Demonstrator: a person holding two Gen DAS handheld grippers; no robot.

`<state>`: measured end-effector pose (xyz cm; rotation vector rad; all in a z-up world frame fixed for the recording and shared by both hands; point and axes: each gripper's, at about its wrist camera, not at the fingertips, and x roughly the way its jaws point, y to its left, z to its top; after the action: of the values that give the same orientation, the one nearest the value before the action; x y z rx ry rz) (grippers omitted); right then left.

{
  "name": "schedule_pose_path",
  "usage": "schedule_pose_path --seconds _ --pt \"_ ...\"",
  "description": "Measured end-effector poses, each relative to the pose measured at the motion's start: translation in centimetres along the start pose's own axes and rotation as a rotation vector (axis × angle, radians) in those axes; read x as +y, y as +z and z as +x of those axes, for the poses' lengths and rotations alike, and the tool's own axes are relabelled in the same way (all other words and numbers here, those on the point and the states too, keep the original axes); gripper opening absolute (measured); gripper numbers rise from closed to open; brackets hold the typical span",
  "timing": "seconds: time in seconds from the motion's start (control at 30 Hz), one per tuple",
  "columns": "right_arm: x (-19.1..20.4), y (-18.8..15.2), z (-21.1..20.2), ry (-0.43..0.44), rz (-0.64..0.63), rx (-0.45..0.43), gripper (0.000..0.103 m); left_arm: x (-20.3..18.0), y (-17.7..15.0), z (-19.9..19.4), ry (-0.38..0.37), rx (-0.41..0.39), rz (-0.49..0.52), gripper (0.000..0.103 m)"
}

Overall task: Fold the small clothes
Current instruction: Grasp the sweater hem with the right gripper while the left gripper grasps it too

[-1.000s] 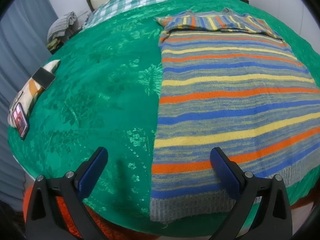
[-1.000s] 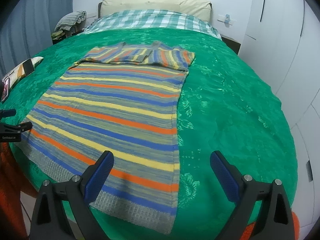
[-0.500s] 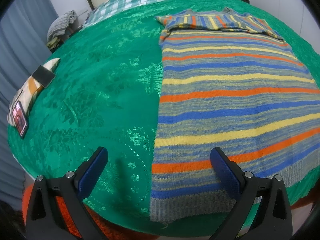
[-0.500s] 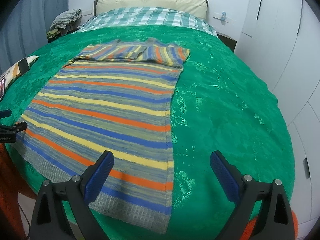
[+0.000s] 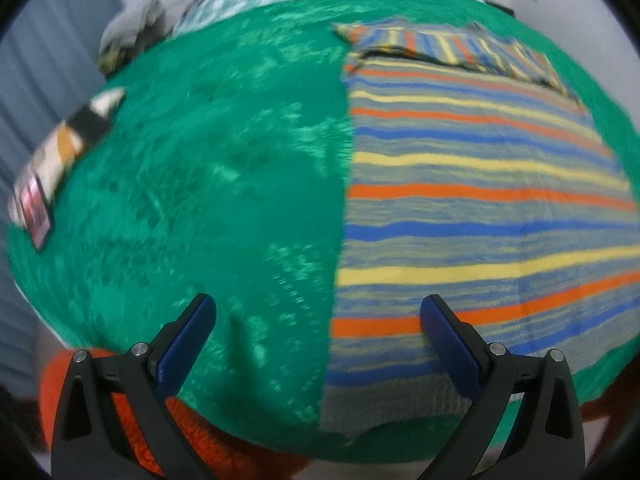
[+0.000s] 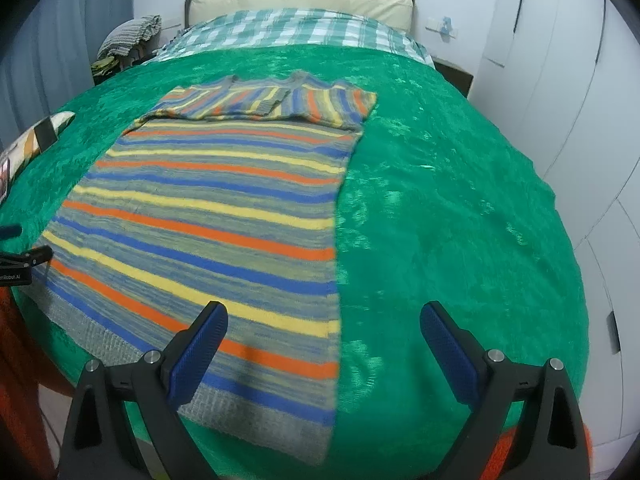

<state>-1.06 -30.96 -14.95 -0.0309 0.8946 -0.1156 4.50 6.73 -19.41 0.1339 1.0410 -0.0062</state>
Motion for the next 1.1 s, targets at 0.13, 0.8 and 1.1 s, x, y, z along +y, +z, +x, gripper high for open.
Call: schedule_pose_path --seconds 0.13,0.8,1.1 --pt "-3.8 0.2 -0.5 0.109 0.128 0.095 0.096 1.2 -0.7 1.4 -0.089 0.11 -0.049 0.102" --pt "-5.3 1.9 4.1 0.647 0.422 0.314 0.006 0.7 4.3 -0.8 -0.444 0.163 -0.104 0.004" --pt "-8.1 17.0 12.5 0.641 0.507 0.092 0.006 0.6 22.9 5.2 -0.457 0.051 -0.16 0.004"
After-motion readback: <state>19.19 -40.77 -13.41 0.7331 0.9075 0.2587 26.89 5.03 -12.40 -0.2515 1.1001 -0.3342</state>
